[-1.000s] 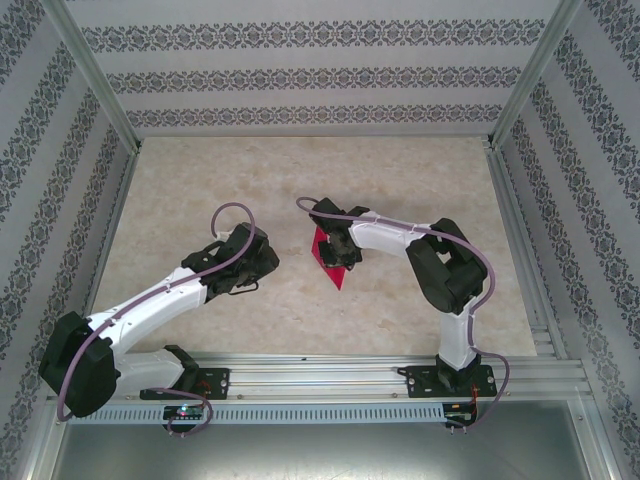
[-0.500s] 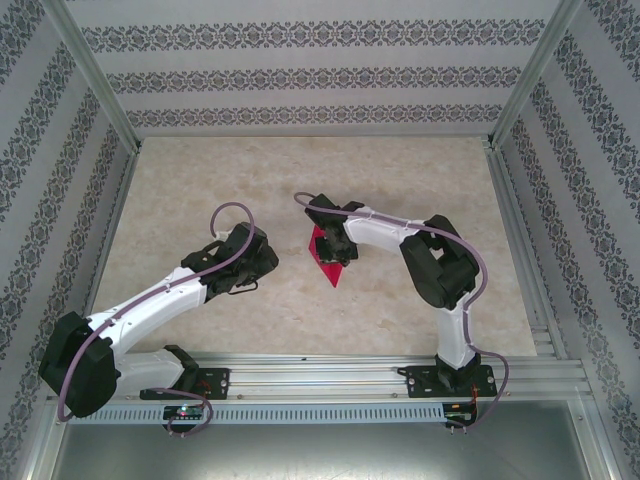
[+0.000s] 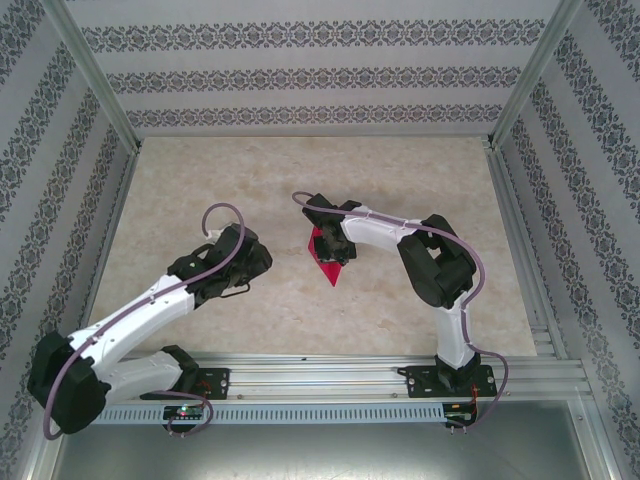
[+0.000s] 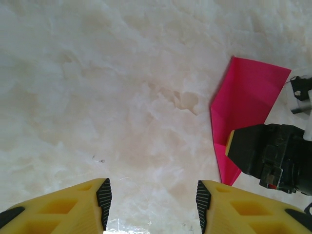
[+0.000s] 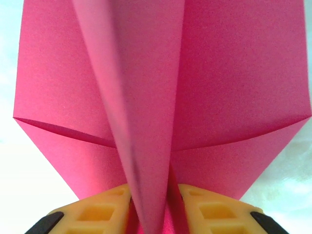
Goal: Fold a paper plane with a square sheet of paper (pick it up from the middle)
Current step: Move a paper plane to the center of the table.
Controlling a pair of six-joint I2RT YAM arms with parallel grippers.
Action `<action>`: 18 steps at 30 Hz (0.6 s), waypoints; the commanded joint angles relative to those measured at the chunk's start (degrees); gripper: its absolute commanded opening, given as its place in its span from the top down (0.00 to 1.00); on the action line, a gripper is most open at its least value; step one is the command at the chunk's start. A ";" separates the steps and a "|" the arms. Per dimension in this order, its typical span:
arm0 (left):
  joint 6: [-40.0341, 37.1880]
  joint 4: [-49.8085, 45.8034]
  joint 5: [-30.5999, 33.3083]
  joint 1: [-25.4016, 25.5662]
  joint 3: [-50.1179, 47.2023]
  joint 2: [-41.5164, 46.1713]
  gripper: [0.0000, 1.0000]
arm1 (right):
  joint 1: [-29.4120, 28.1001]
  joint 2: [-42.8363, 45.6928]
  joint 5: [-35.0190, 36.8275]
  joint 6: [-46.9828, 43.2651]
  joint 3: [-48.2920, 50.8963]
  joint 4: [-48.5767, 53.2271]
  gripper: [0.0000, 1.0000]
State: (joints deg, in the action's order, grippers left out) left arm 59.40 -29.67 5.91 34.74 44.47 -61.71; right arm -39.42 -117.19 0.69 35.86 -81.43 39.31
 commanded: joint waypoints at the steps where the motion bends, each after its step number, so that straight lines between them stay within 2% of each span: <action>1: -4.10 -4.03 1.95 -0.81 -0.27 3.98 0.46 | -0.73 -4.03 1.95 0.20 0.49 1.41 0.72; 10: -10.63 -6.82 3.37 -0.82 -2.29 15.41 0.37 | -2.34 -4.37 4.62 0.11 -1.91 5.16 0.71; 18: -16.78 -9.31 4.59 -1.53 -1.39 15.66 0.32 | -4.13 -4.63 5.78 3.35 -3.87 8.70 0.72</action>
State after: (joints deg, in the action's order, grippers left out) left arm 46.72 -35.68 8.84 34.50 42.70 -46.13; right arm -42.44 -119.11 5.67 37.21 -84.84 43.46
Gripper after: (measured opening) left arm 0.675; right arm 0.281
